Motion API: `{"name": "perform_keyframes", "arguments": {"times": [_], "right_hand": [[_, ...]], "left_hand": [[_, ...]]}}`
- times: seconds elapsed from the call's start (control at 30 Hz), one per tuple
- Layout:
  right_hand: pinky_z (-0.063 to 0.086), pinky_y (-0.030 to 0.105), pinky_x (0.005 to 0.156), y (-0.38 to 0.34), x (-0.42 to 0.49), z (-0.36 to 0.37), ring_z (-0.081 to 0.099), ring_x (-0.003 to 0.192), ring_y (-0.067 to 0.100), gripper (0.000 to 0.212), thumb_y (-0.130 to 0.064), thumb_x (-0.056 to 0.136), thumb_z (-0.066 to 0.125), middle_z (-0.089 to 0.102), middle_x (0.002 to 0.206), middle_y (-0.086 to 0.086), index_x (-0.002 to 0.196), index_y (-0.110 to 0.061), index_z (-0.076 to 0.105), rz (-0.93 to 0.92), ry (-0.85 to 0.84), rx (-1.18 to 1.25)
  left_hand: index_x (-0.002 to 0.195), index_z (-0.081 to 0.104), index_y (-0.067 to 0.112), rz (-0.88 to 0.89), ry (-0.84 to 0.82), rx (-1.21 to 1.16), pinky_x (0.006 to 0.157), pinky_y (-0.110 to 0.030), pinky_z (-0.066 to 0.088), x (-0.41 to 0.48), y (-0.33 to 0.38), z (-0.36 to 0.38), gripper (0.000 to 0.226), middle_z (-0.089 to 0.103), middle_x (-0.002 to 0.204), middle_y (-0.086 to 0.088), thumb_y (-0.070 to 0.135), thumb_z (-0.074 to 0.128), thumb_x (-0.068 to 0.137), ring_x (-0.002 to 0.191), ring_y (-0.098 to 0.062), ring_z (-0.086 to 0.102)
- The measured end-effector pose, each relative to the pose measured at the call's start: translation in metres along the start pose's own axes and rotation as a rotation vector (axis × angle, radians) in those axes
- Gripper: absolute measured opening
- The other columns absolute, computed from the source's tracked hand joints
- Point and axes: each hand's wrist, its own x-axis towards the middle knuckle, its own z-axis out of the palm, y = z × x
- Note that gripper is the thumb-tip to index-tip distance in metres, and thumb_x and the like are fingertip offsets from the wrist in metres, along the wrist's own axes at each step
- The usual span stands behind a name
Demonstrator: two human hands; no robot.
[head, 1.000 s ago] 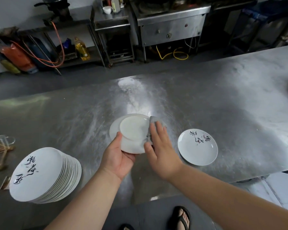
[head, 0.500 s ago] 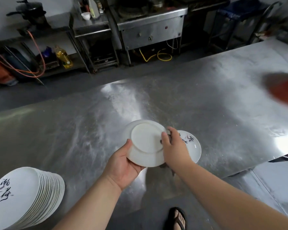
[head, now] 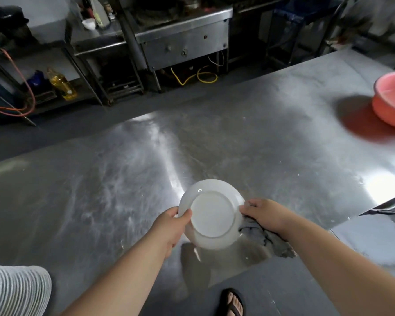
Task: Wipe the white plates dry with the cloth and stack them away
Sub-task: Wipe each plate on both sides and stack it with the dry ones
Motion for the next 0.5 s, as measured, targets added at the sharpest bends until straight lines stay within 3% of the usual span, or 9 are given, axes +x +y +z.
{"name": "perform_keyframes", "arguments": {"times": [0.07, 0.1, 0.17, 0.23, 0.3, 0.4, 0.5], "right_hand": [[0.057, 0.044, 0.096, 0.005, 0.003, -0.008, 0.075, 0.095, 0.023, 0.035, -0.048, 0.098, 0.065, 0.079, 0.093, 0.002, 0.098, -0.014, 0.072, -0.03, 0.022, 0.072], [0.057, 0.046, 0.097, 0.006, 0.003, -0.013, 0.076, 0.095, 0.023, 0.034, -0.047, 0.1, 0.063, 0.079, 0.094, 0.003, 0.099, -0.014, 0.073, -0.05, 0.029, 0.129], [0.057, 0.047, 0.098, 0.011, 0.004, -0.024, 0.076, 0.097, 0.03, 0.038, -0.047, 0.102, 0.061, 0.08, 0.099, 0.012, 0.103, -0.012, 0.076, -0.033, 0.02, 0.42], [0.057, 0.045, 0.092, 0.019, 0.007, -0.032, 0.075, 0.087, 0.031, 0.042, -0.049, 0.102, 0.061, 0.078, 0.097, 0.017, 0.1, -0.01, 0.075, 0.013, 0.018, 0.615], [0.056, 0.04, 0.083, 0.028, 0.014, -0.032, 0.068, 0.074, 0.023, 0.031, -0.043, 0.098, 0.068, 0.073, 0.084, 0.012, 0.089, -0.013, 0.071, -0.023, 0.041, 0.528], [0.047, 0.018, 0.064, 0.038, 0.025, -0.022, 0.056, 0.062, 0.007, 0.011, -0.021, 0.094, 0.074, 0.066, 0.078, -0.004, 0.093, -0.02, 0.063, -0.044, 0.106, 0.196], [0.047, 0.023, 0.068, 0.044, 0.036, -0.006, 0.061, 0.084, 0.011, 0.029, -0.024, 0.094, 0.071, 0.065, 0.098, -0.006, 0.112, -0.031, 0.049, -0.02, 0.118, 0.041]], "left_hand": [[0.114, 0.067, 0.036, 0.126, 0.032, 0.06, 0.087, -0.037, 0.055, 0.012, 0.002, 0.007, 0.019, 0.068, 0.113, 0.011, 0.046, 0.067, 0.098, 0.097, -0.013, 0.063], [0.118, 0.069, 0.033, 0.163, 0.004, 0.075, 0.089, -0.04, 0.057, 0.016, 0.005, 0.009, 0.023, 0.068, 0.103, 0.013, 0.045, 0.067, 0.099, 0.088, -0.011, 0.061], [0.112, 0.075, 0.026, 0.18, -0.11, -0.02, 0.069, -0.032, 0.051, 0.023, 0.01, 0.01, 0.016, 0.059, 0.075, 0.009, 0.033, 0.063, 0.104, 0.064, -0.01, 0.048], [0.102, 0.081, 0.018, 0.133, -0.234, -0.267, 0.063, -0.029, 0.037, 0.026, 0.014, 0.009, 0.029, 0.059, 0.076, -0.001, 0.008, 0.054, 0.105, 0.063, -0.014, 0.048], [0.108, 0.082, 0.01, 0.092, -0.31, -0.4, 0.068, -0.03, 0.039, 0.029, 0.014, 0.011, 0.03, 0.071, 0.09, -0.011, 0.001, 0.056, 0.095, 0.072, -0.018, 0.055], [0.103, 0.082, 0.018, 0.134, -0.199, -0.192, 0.067, -0.03, 0.044, 0.042, 0.003, 0.023, 0.025, 0.076, 0.105, -0.013, 0.01, 0.06, 0.096, 0.075, -0.018, 0.058], [0.093, 0.067, 0.038, 0.244, -0.03, 0.113, 0.071, -0.035, 0.05, 0.06, -0.011, 0.036, 0.03, 0.073, 0.103, -0.006, 0.008, 0.063, 0.095, 0.077, -0.018, 0.063]]}}
